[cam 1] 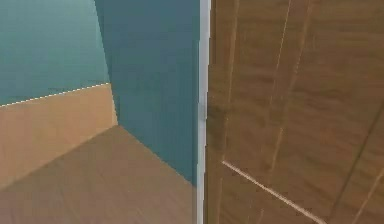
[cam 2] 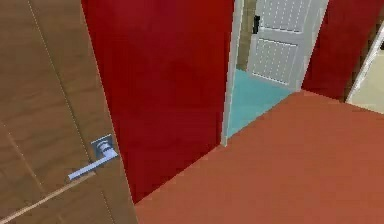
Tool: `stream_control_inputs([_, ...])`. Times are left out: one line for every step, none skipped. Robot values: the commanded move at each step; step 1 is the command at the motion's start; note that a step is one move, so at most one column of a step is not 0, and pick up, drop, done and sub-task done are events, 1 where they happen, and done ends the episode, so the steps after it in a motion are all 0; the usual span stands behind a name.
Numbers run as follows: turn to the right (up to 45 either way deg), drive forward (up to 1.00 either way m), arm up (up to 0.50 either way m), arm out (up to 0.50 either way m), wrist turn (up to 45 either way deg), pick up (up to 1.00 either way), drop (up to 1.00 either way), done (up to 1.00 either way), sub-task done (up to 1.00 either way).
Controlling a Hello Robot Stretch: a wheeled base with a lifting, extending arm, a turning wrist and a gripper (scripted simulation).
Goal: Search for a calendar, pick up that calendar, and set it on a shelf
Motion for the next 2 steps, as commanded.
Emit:
stream_control_inputs([-39.0,0.00,0.00,0.00,0.0,0.00,0.00,0.00,0.00])
stream_control_inputs([0.0,0.05,0.00,0.00,0.0,0.00,0.00,0.00,0.00])
